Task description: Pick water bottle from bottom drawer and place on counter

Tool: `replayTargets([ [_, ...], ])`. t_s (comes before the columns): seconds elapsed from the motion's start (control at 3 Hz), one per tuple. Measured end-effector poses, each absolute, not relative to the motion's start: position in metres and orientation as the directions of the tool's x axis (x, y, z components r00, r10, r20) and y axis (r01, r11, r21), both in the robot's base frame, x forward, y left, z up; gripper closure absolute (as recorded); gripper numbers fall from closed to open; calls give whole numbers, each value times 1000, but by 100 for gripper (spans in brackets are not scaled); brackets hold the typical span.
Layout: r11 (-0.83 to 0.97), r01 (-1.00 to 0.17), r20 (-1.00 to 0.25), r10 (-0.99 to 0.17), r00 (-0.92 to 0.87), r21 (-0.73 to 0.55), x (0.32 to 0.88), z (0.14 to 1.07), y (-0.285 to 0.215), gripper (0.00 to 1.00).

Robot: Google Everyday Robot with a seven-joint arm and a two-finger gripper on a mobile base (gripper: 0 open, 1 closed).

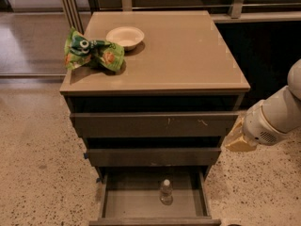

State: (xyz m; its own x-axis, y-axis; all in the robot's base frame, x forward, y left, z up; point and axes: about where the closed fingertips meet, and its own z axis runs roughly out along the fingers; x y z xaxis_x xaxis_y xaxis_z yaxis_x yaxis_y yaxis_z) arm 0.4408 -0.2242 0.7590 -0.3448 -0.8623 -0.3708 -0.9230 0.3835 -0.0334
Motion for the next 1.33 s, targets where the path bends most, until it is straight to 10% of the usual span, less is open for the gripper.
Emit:
replayTargets([
  [0.67,387,-922,-373,-854,-362,10,429,689,-226,100],
  [1.33,467,-883,-645,-687,-335,-39,508,541,-229,100],
])
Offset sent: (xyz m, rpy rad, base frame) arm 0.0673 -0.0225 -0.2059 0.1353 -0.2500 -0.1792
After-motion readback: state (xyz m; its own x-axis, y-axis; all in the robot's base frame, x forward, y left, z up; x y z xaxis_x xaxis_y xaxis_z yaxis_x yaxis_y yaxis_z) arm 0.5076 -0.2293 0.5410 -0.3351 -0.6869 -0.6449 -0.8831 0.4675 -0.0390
